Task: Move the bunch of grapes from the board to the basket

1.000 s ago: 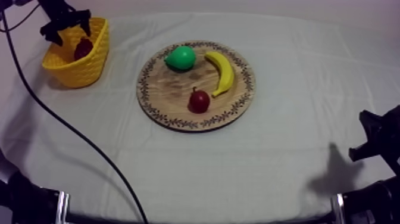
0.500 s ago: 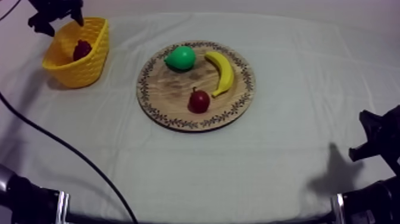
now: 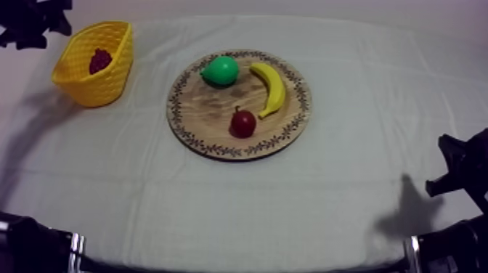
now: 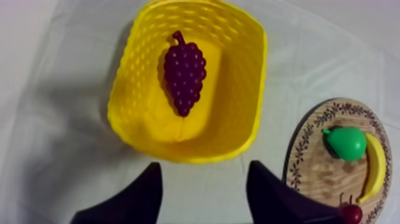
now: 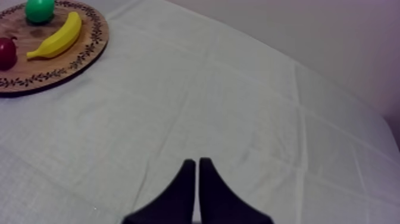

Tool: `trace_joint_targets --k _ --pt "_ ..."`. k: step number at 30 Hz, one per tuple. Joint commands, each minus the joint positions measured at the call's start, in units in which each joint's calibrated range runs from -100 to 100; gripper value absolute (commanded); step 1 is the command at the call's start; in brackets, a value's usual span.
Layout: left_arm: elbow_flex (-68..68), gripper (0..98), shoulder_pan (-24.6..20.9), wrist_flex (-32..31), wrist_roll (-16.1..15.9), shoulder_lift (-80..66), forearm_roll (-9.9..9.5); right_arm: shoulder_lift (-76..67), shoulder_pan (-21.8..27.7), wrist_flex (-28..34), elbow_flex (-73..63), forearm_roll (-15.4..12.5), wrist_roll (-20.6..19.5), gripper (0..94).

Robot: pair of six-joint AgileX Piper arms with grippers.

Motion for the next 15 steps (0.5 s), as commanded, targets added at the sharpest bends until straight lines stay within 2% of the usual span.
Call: trace_joint_targets --k 1,8,15 --pt "8.59 46.9 -0.11 -1.53 -0.16 -9.87 0.11 0.00 -0.01 -0.01 0.00 -0.01 -0.01 0.3" --pt "21.27 39.2 -0.36 -5.54 -1.67 -28.49 -0.07 0.00 -0.01 -0.01 0.00 -0.01 -0.01 0.3" --pt "34.53 29.4 0.06 -13.10 -2.84 -45.12 0.25 0.00 -0.01 -0.01 0.00 -0.01 -0.01 0.3"
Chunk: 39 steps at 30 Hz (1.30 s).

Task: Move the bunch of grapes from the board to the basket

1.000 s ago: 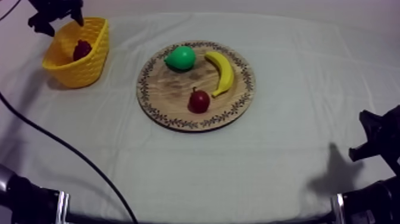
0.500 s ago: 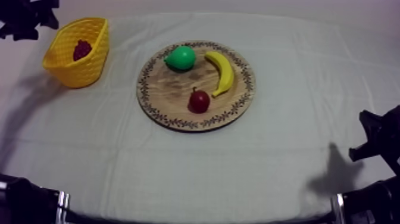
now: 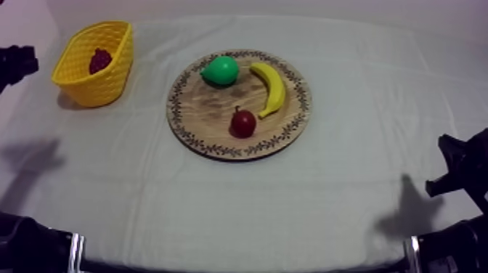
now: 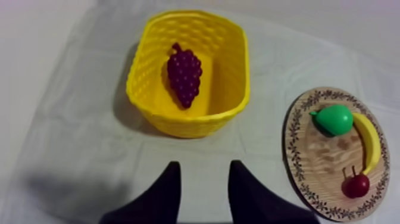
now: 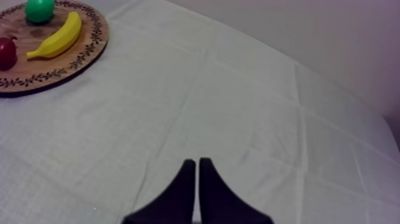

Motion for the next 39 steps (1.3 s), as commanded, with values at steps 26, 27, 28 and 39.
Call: trace_joint_targets --k 26,27,28,39 --pt "40.41 0.1 -0.92 -14.07 4.54 -43.63 -0.41 0.00 -0.01 -0.01 0.00 -0.01 -0.01 0.3" --pt "41.00 0.1 -0.87 -14.82 5.47 -44.40 -0.49 0.00 -0.01 -0.01 0.00 -0.01 -0.01 0.3" --pt "41.48 0.1 -0.84 -15.55 6.64 -45.17 -0.58 0.00 -0.01 -0.01 0.00 -0.01 -0.01 0.3" --pt "44.91 0.1 -1.15 -21.79 7.74 -48.19 -0.79 0.00 -0.01 -0.01 0.00 -0.01 -0.01 0.3"
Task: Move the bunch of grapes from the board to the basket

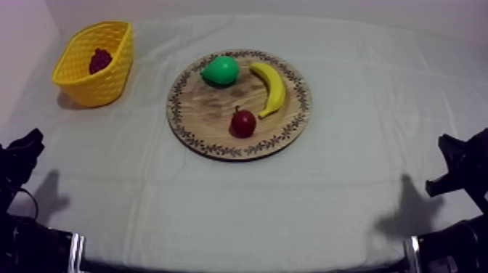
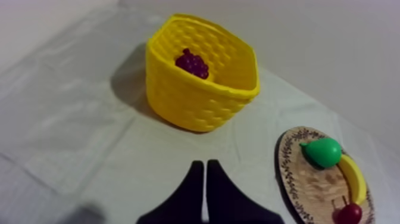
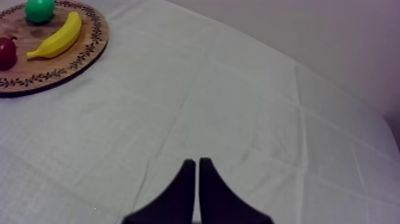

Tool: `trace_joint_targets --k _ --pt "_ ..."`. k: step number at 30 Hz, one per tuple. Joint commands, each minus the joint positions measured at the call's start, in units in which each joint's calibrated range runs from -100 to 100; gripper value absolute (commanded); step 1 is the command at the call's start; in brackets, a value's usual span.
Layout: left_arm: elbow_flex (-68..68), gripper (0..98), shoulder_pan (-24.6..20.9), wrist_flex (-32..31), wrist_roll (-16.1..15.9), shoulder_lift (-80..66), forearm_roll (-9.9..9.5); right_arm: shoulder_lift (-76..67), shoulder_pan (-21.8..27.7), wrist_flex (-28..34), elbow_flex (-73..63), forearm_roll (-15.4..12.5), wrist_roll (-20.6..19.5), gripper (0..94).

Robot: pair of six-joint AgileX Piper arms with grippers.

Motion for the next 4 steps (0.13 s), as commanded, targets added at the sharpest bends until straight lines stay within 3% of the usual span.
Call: trace_joint_targets --k 1,4 --pt "0.65 0.1 -0.05 -2.44 -1.22 0.00 -0.03 0.00 -0.01 -0.01 0.00 -0.01 0.01 0.3" --pt "1.14 0.1 -0.18 -3.74 -1.40 -0.03 -0.03 0.00 -0.01 -0.01 0.00 -0.01 0.01 0.3"
